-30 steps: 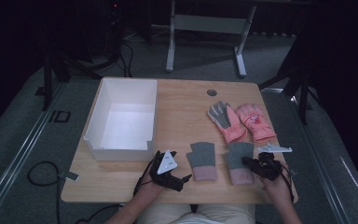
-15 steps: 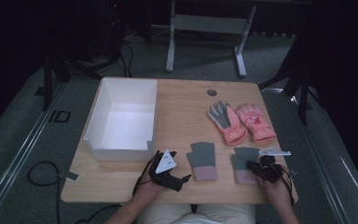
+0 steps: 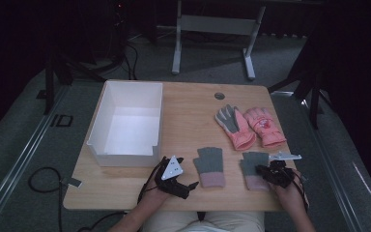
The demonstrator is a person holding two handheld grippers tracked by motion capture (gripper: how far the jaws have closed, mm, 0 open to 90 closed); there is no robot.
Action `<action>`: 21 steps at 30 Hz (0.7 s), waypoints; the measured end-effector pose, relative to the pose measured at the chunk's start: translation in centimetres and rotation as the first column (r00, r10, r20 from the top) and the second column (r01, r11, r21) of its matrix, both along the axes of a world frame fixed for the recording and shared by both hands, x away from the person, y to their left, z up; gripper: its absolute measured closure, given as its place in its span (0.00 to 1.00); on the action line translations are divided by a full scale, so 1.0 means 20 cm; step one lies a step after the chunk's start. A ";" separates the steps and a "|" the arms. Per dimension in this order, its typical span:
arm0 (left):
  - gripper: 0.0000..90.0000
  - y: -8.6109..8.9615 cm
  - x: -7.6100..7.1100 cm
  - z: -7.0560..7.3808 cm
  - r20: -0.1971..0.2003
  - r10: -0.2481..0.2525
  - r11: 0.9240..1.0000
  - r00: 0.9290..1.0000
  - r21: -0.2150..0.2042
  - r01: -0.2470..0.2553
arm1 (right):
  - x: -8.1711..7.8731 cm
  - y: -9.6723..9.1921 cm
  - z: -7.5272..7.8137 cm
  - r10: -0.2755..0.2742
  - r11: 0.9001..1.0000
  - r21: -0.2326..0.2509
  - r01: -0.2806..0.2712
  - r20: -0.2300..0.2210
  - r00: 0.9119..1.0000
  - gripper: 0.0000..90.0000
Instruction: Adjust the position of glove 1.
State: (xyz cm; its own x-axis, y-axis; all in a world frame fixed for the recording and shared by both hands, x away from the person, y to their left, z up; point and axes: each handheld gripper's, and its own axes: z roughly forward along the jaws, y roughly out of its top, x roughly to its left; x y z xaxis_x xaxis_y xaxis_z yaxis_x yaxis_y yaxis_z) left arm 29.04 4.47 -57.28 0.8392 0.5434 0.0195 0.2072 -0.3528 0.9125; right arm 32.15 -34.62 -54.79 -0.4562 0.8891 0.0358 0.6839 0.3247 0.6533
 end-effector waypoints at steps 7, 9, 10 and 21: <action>0.00 0.00 0.00 0.00 0.000 0.004 1.000 1.000 0.008 -0.004 | 0.02 0.01 0.07 0.023 1.000 0.012 -0.023 -0.049 0.999 0.68; 0.00 0.00 0.00 0.00 -0.005 0.007 1.000 1.000 0.005 -0.007 | 0.02 0.03 0.09 0.052 0.999 -0.004 -0.052 -0.035 0.998 0.66; 0.00 0.00 0.00 0.00 -0.006 0.005 1.000 1.000 0.004 -0.005 | 0.02 0.03 0.09 0.065 0.998 -0.009 -0.066 -0.035 0.997 0.65; 0.00 -0.01 0.00 0.00 0.004 0.013 1.000 1.000 0.016 -0.013 | 0.05 0.03 0.05 0.079 0.996 -0.048 -0.081 -0.061 0.995 0.71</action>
